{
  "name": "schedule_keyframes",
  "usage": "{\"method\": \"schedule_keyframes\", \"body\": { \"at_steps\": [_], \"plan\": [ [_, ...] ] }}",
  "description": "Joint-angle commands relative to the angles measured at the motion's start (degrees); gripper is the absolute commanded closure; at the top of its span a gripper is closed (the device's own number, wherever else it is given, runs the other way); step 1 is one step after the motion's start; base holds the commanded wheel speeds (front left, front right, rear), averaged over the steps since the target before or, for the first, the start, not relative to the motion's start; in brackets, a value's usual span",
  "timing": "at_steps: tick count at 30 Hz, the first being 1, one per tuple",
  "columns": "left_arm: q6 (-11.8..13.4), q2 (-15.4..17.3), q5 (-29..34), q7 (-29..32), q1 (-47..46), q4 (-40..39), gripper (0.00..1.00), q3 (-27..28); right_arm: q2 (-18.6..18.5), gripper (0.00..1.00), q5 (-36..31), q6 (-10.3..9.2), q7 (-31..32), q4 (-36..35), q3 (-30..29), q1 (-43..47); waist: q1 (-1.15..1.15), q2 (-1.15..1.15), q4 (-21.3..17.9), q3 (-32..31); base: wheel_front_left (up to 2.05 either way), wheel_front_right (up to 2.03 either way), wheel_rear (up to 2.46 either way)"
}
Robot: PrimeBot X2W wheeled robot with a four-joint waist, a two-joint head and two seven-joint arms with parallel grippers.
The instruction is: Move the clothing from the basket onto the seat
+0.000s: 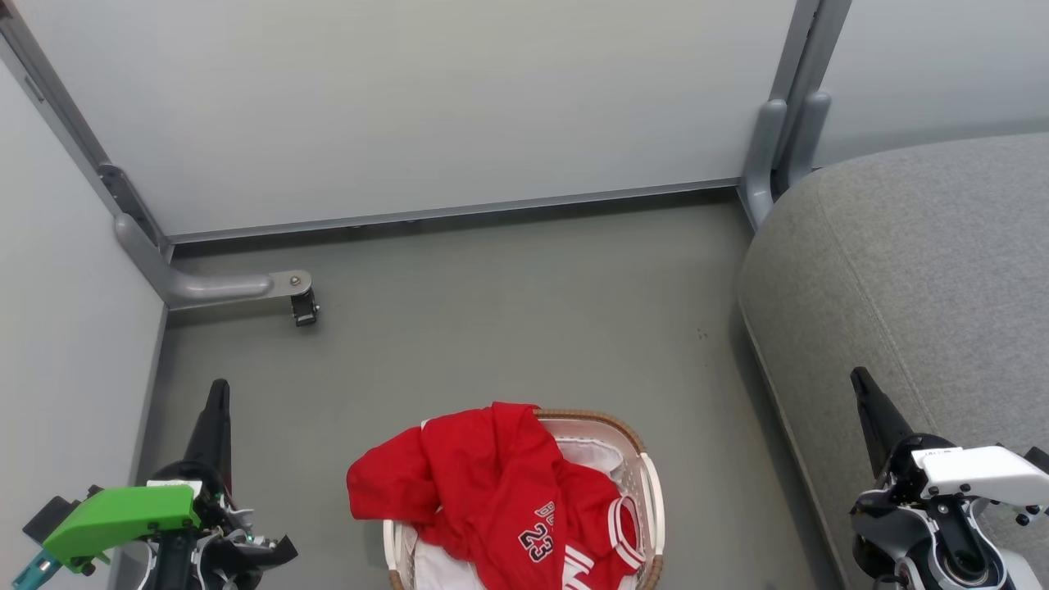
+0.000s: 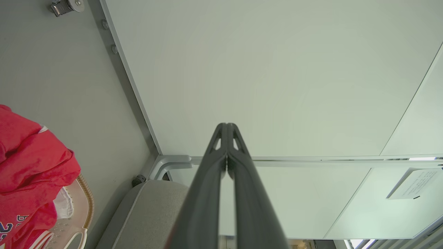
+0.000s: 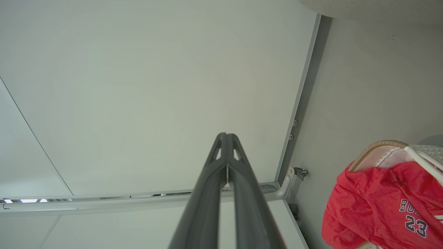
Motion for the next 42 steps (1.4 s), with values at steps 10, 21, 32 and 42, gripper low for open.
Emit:
{"method": "schedule_keyframes", "body": {
  "at_steps": [10, 21, 32, 42],
  "plan": [
    [0.13, -0.35, 0.02, -0.11, 1.14, 1.64, 0.0, -0.19, 0.53, 0.0, -0.04, -0.01, -0.07, 1.55, 0.16, 1.22, 0.0, 0.0, 0.0, 0.0, 0.0, 0.0, 0.0],
    [0.12, -0.38, 2.17, -3.03, 2.86, 0.12, 0.0, -2.81, 0.52, 0.0, -2.86, -0.02, -3.0, 1.41, 1.61, 2.38, 0.0, 0.0, 0.0, 0.02, 0.0, 0.0, 0.0],
    [0.09, -0.3, 9.38, -5.81, 3.68, -2.63, 0.0, -4.17, 0.39, 0.0, -10.05, -0.02, -5.79, 0.24, 0.82, 2.76, 0.0, 0.0, 0.05, 0.01, 0.0, 0.0, 0.0],
    [1.65, -0.24, 20.53, -8.07, 4.18, -5.84, 0.0, -5.88, 0.28, 0.0, -21.97, -0.02, -8.06, -2.79, 0.49, 3.37, 0.0, 0.0, 0.12, 0.07, 0.0, 0.0, 0.0]
  ]
}}
